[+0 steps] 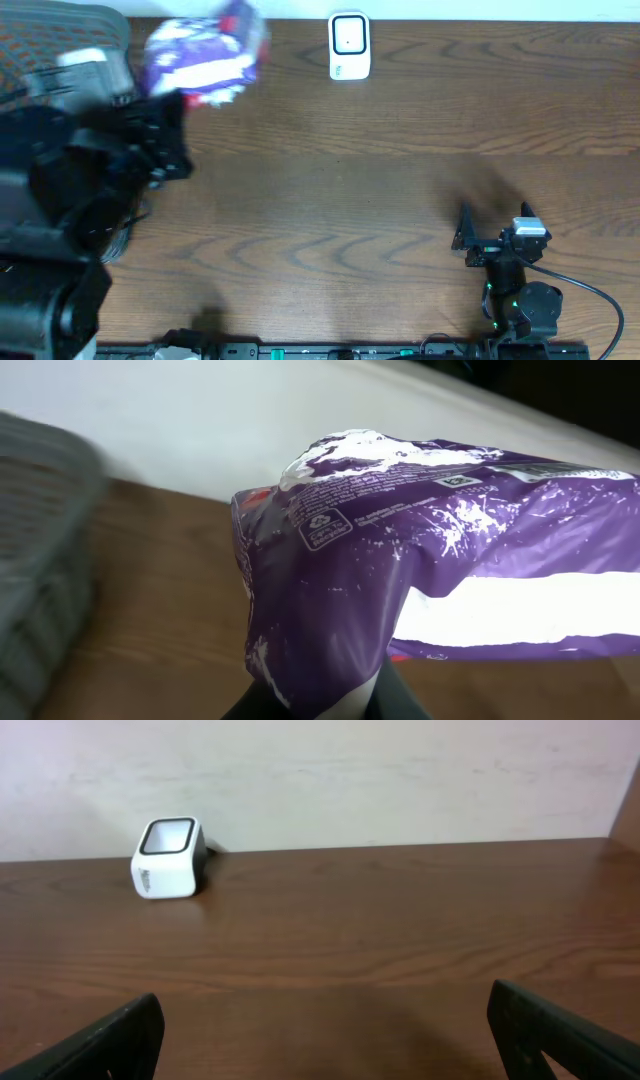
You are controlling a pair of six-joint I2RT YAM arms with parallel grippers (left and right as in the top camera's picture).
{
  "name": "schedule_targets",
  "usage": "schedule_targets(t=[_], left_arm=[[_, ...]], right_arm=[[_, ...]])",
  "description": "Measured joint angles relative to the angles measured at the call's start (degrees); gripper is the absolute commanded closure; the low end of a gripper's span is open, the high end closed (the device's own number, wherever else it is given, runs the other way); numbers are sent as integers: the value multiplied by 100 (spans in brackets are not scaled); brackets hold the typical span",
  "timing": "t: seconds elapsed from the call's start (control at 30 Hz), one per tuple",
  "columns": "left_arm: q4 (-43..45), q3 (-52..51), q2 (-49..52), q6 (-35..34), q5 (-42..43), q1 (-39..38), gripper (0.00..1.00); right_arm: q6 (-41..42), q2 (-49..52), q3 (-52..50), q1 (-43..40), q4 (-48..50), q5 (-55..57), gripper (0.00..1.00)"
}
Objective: Scan the item barcode
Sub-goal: 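Carry the purple bag to the table center and release it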
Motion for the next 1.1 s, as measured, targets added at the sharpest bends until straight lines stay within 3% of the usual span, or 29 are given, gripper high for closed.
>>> schedule_targets(t=[0.3,0.67,0.77,0.93,1.03,1.1], left_arm=[[-317,0,748,39,0,-1012,93],[-1104,0,2024,39,0,-1244,92],[-1211,0,2326,39,-2,-1244,83],[-1248,0,2767,72,0,-1250,77],[-1239,0,2931,94,-2,-1259,57],[-1196,0,2983,83,-2,-1261,53]], right_arm=[[0,0,0,0,0,0,1],[0,0,0,0,0,0,1],[0,0,0,0,0,0,1],[0,0,0,0,0,0,1],[0,0,0,0,0,0,1],[0,0,0,0,0,0,1]])
